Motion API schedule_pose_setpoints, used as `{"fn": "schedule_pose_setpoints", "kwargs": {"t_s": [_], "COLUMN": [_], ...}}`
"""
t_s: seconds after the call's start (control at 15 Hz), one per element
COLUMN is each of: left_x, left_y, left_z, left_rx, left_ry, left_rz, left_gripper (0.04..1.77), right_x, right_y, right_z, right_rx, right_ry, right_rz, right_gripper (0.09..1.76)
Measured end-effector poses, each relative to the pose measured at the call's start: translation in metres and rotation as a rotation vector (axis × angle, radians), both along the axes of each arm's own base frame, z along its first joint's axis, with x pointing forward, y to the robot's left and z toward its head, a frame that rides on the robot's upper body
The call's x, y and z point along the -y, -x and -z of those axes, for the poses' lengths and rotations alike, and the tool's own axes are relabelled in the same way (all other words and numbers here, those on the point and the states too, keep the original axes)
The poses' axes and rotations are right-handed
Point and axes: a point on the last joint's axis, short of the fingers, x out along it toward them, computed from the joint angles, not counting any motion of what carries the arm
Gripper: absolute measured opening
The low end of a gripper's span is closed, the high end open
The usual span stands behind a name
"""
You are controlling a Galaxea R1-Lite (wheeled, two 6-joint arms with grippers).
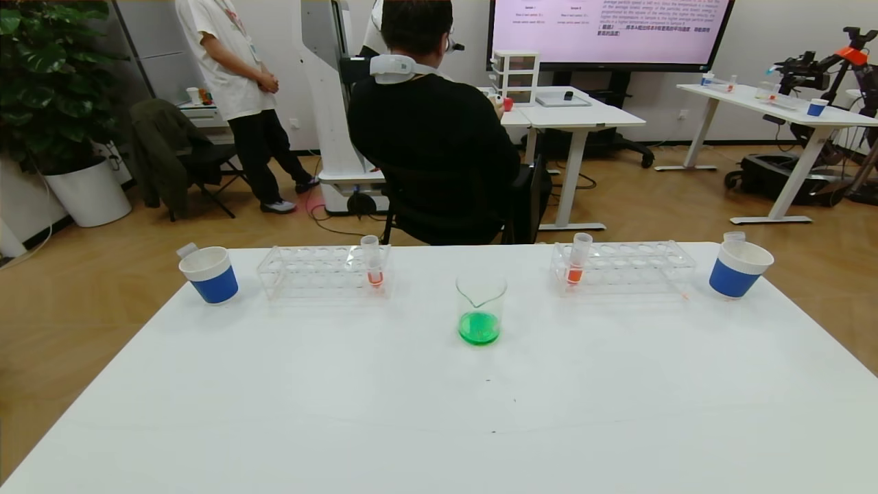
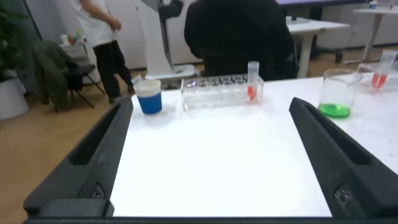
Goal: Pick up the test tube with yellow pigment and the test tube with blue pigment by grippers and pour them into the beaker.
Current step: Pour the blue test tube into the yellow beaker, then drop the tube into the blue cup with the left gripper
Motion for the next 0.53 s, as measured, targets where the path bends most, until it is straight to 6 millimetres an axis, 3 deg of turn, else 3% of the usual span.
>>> {"fn": "schedule_pose_setpoints", "kwargs": {"t_s": [0.13, 0.2, 0.53], "left_x": [0.000, 0.000, 0.000], "left_y": [-0.010, -0.011, -0.012], "left_z": [0.037, 0.044, 0.047], "left_rx": [-0.193, -0.238, -0.224], "left_ry": [0.018, 0.021, 0.024], "left_rz": [0.001, 0.002, -0.001], "left_gripper": [1.75, 1.75, 1.75], "right_x": [0.000, 0.000, 0.000], "right_y": [0.000, 0.000, 0.000], "right_z": [0.000, 0.000, 0.000], "right_rx": [0.000, 0.000, 0.000], "right_ry": [0.000, 0.000, 0.000], "right_rz": [0.000, 0.000, 0.000], "right_gripper": [1.74, 1.74, 1.74]}}
